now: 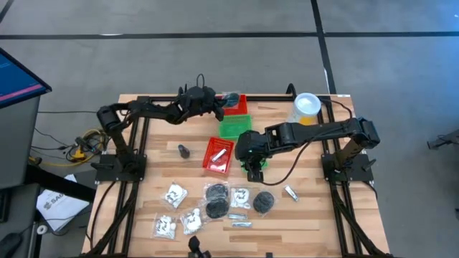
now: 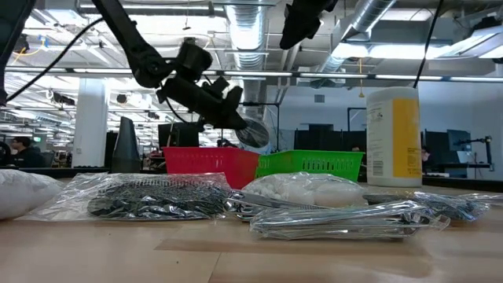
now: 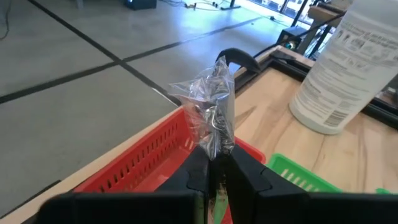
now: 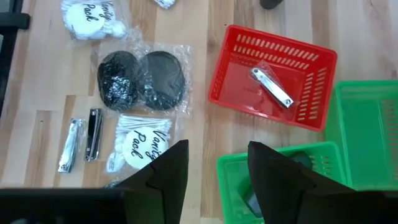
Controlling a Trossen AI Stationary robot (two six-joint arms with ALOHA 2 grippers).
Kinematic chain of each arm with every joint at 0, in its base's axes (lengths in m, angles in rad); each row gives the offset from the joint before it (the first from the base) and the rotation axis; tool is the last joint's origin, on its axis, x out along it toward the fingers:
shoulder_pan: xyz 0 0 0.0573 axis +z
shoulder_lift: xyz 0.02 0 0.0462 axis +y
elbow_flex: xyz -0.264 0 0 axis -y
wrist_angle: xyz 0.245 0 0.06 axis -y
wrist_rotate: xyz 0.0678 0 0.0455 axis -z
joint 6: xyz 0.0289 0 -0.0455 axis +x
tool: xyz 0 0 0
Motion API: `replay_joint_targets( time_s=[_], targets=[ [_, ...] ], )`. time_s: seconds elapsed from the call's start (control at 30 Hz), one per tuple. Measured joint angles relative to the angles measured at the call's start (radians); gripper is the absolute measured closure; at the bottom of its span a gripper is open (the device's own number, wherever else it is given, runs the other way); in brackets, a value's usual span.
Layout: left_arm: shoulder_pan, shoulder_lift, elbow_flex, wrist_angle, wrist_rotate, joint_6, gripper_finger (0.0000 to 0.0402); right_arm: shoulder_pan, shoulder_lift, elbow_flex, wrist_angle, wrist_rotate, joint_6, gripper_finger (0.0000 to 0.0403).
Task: Pick & Place Travel size toiletries
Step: Put the black hairbrush into the top red bin
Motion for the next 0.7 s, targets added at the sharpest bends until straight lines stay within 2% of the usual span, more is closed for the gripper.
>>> replay_joint_targets(
  time_s=[0.17, 0.4, 0.7],
  targets=[
    [0.008, 0.038, 0.021, -0.002, 0.0, -0.004, 0.0383, 0.01, 0.0, 0.0, 0.004, 0.0, 0.0, 0.0248],
    [0.046, 0.043, 0.022, -0.009, 0.012, -0.051, 0.0382, 0.014, 0.0, 0.0, 0.006, 0.0, 0.0, 0.0248],
    [0.042, 0.043, 0.022, -0.011, 0.026, -0.066, 0.0379, 0.014, 0.0, 0.0, 0.009, 0.0, -0.001, 0.0248]
  ],
)
